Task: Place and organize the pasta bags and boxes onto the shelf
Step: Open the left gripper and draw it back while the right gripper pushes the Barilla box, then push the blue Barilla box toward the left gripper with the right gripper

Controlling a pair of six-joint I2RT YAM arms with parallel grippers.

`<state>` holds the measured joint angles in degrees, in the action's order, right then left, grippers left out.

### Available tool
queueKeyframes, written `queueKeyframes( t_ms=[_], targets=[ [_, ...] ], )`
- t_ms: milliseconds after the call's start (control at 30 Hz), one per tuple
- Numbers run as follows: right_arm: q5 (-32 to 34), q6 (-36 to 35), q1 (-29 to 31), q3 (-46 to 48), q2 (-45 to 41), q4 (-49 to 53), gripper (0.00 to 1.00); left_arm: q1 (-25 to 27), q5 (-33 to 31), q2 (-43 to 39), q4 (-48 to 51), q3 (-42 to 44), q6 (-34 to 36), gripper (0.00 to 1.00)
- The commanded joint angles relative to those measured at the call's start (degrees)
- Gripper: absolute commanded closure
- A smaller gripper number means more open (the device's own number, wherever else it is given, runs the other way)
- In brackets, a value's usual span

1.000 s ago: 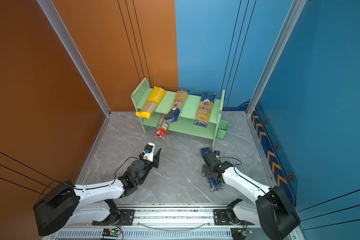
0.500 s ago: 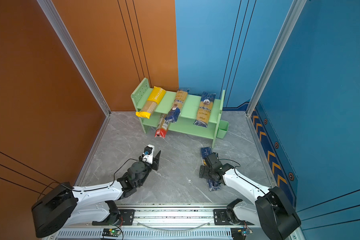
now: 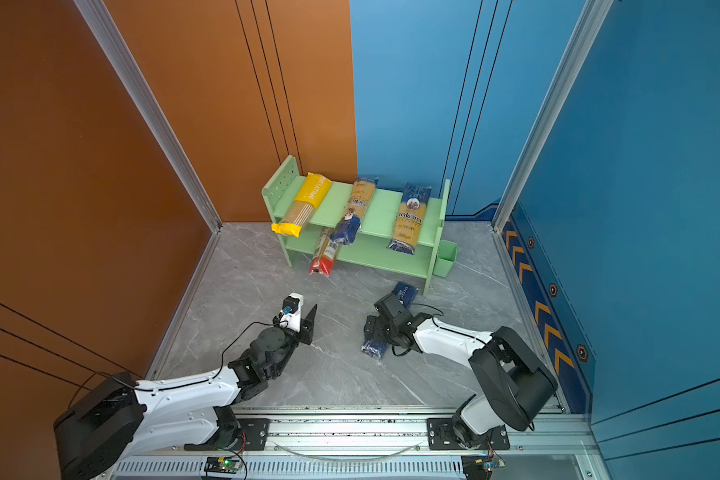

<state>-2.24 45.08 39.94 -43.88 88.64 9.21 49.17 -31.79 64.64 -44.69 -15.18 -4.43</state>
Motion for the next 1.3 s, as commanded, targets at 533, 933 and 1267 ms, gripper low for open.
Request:
queueKeyframes(
  t_ms=[533, 933, 1267],
  targets=[
    [6.72, -2.24, -2.15, 2.99, -15.49, 13.51, 0.0, 0.57, 6.19, 1.29, 1.62, 0.78, -0.19, 0.43],
    [12.39, -1.44, -5.67, 7.4, -19.98, 19.11, 0.0, 0.52, 11.92, 2.62, 1.62, 0.5, 0.65, 0.31],
    [12.59, 0.55, -5.42, 7.45, -15.2, 14.7, 0.0, 0.31, 18.25, 3.71, 1.62, 0.53, 2.09, 0.18]
  ],
)
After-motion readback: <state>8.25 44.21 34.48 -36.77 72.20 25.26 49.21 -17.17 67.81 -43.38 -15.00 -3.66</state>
